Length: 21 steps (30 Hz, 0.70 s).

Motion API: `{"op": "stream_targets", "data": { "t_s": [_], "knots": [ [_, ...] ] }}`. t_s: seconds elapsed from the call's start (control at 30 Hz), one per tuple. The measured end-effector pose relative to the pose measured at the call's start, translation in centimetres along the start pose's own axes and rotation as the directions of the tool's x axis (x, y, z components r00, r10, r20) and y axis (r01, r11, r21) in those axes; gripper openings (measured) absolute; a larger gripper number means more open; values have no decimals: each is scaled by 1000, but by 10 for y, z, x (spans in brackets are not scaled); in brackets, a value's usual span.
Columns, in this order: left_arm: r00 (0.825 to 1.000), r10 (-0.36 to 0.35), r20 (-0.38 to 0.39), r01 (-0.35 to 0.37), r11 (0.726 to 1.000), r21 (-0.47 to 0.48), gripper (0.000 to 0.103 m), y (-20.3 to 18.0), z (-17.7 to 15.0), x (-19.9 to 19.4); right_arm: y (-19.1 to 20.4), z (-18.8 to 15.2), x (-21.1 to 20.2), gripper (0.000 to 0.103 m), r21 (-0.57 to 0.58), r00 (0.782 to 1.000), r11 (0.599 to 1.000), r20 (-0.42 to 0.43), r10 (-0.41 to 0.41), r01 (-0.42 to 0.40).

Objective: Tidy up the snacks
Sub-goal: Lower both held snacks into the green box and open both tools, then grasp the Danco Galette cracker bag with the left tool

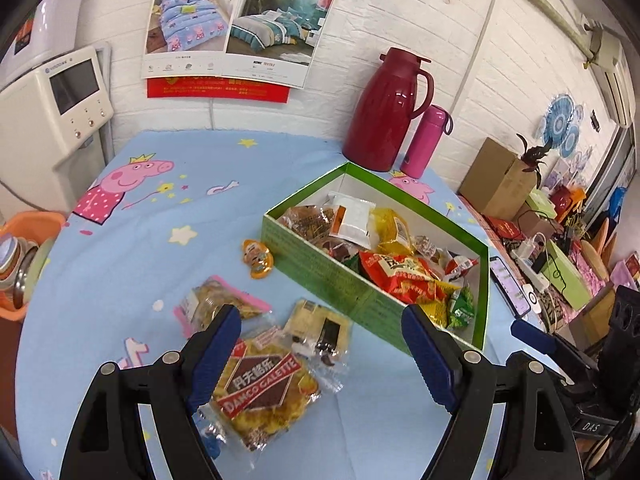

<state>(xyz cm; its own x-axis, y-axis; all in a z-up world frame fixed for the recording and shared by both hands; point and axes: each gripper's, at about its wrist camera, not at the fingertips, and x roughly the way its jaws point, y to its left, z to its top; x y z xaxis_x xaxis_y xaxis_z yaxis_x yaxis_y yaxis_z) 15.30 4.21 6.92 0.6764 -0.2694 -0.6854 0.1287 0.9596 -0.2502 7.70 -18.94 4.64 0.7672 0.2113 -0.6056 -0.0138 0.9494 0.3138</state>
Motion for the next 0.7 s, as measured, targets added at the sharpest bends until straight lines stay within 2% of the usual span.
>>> {"op": "stream_targets", "data": {
  "t_s": [0.2,0.3,0.4,0.63,0.7],
  "knots": [
    [999,19,-41,-19,1000,-2,84,20,-32,-3,13,-25,11,82,-4,997,999,-66,38,-38],
    [995,13,-95,-19,998,-55,84,37,-52,3,16,-35,18,82,5,993,998,-102,57,-57],
    [994,-17,-108,5,994,-109,84,51,-69,5,19,-39,28,82,12,987,996,-135,86,-85],
    [992,-42,-118,22,986,-166,83,69,-66,25,30,-46,47,82,10,977,994,-183,111,-110],
    [992,-43,-123,21,984,-179,79,72,-62,35,31,-48,50,82,12,975,994,-192,109,-109]
  ]
}}
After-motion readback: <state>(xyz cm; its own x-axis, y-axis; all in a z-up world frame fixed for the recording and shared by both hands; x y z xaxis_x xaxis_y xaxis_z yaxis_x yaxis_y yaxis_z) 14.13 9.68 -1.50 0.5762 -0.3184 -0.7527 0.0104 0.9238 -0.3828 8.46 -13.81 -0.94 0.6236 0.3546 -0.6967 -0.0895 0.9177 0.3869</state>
